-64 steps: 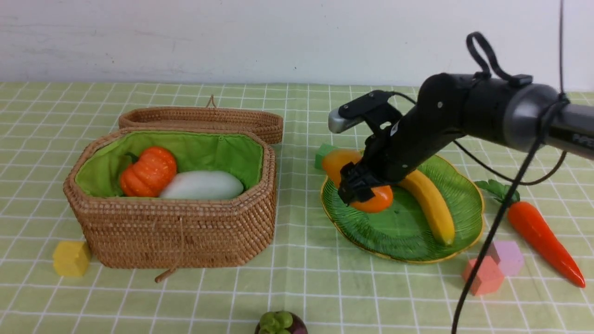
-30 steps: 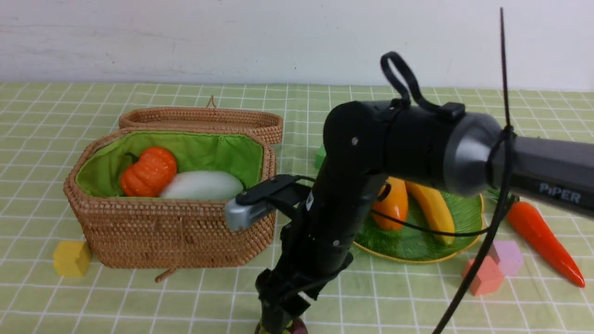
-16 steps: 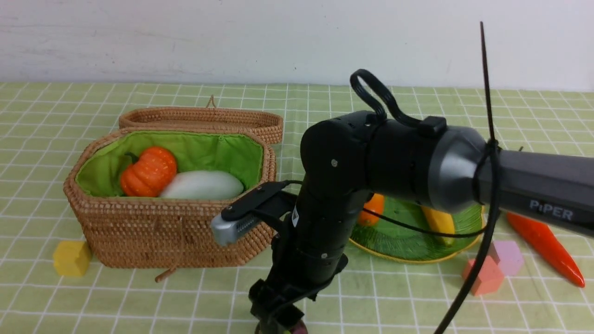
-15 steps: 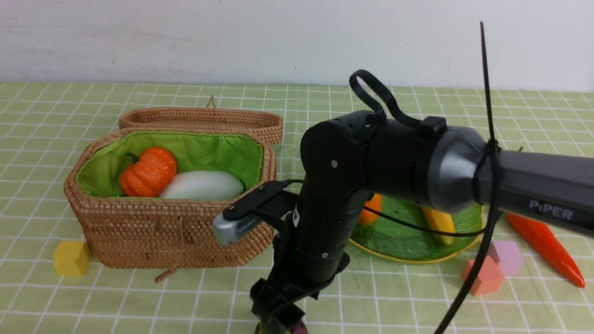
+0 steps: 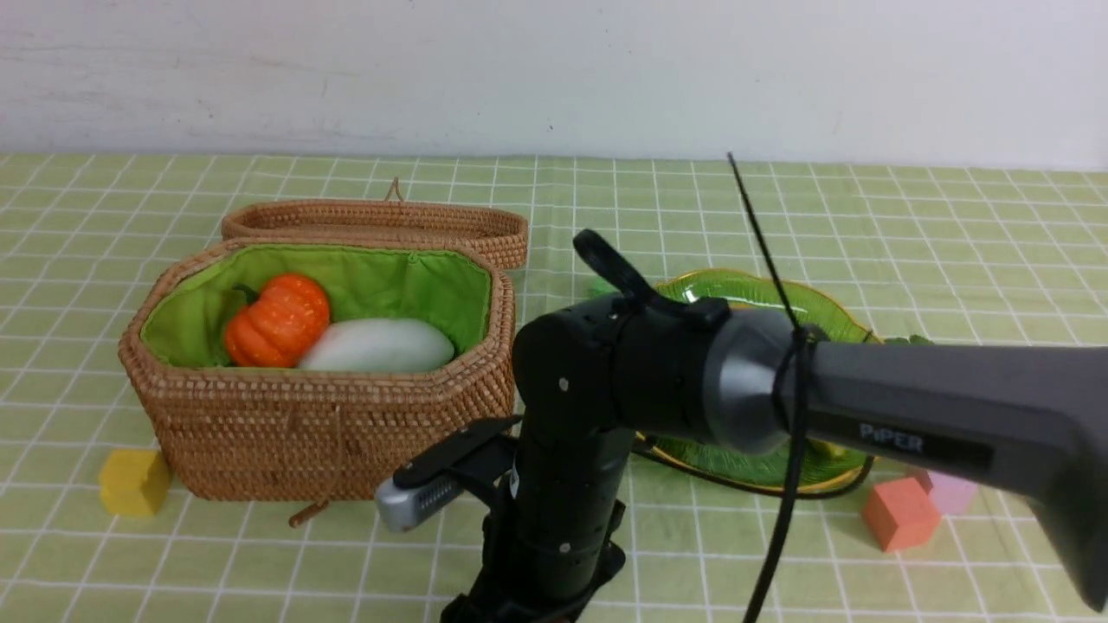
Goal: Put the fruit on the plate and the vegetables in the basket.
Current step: Use the right arm to grab a mangosteen and put it into the right plate
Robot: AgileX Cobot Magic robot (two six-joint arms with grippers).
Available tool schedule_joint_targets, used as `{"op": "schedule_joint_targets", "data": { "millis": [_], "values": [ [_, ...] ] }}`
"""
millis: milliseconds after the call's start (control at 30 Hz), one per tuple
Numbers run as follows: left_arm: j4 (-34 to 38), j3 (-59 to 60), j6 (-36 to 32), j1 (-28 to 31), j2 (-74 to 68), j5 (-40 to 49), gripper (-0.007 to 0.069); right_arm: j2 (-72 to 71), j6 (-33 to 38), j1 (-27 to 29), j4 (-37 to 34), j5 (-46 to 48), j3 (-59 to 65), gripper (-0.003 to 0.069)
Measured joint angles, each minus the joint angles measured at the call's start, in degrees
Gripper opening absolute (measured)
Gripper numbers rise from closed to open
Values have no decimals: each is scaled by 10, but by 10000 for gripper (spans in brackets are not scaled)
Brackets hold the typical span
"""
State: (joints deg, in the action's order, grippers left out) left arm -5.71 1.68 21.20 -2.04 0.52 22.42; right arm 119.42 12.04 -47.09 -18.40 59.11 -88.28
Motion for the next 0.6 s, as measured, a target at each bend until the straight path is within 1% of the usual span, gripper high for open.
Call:
{"op": "schedule_joint_targets", "data": {
  "millis": [167,333,400,500,533,600],
  "values": [
    [0,0,0,0,0,0,239,0,12,2,2,2,0,577],
    [0,0,0,0,0,0,239,-32,22,18,1,8,0,578],
    [0,0,0,0,0,0,239,-58,21,37,2,6,0,578],
    [0,0,0,0,0,0,239,-112,1,84,36,-8,0,578],
    [0,0,0,0,0,0,239,-115,-1,92,39,-12,0,578],
    [0,0,0,0,0,0,239,-144,-31,146,85,-31,0,578]
  ]
}}
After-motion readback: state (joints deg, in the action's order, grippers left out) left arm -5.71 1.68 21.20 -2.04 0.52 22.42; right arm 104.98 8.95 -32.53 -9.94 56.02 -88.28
